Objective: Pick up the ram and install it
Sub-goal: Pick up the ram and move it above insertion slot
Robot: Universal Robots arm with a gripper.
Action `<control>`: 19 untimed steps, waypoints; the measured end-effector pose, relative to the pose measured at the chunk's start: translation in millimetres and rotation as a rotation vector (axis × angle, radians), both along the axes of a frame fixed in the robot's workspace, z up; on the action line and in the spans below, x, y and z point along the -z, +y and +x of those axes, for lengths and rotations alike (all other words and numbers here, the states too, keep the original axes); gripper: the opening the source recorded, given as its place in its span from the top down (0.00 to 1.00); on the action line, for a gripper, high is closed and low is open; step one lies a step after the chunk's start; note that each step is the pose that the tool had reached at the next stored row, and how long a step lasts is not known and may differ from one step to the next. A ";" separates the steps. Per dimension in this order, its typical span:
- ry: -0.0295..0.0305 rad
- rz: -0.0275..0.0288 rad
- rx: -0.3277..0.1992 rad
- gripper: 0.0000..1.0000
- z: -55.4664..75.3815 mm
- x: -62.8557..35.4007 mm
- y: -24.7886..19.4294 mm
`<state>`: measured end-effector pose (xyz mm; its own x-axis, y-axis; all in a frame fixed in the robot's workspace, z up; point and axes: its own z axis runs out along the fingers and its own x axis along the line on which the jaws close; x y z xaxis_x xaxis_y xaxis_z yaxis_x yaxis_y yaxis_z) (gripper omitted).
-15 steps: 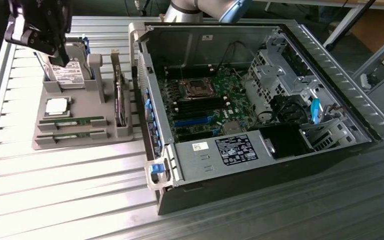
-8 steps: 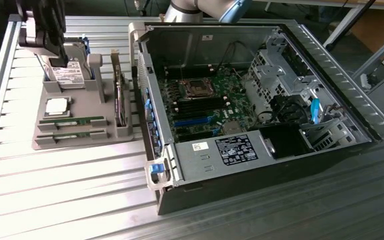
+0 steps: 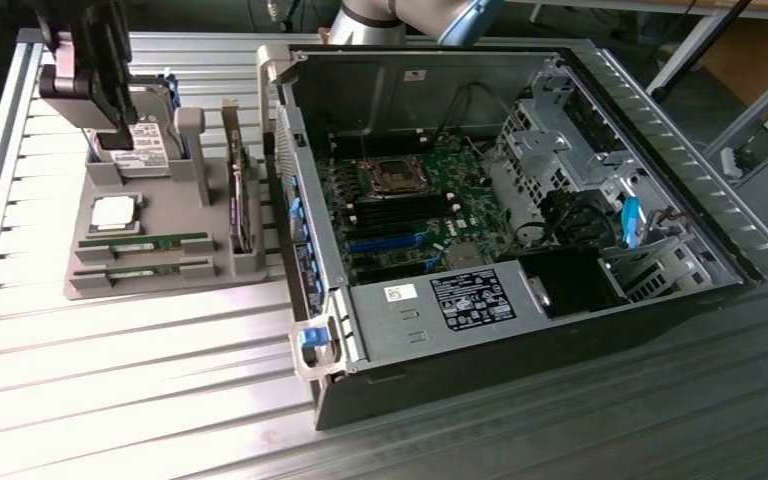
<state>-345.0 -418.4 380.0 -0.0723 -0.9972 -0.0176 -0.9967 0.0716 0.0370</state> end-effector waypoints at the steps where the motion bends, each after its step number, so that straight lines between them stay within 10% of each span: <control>1: 0.0000 -0.0001 0.000 0.65 -0.3 4.2 -0.1; 13: 0.0000 0.0000 -0.004 0.65 -3.0 60.1 -10.3; 19: -0.0001 0.0001 -0.011 0.65 -4.4 86.4 -24.1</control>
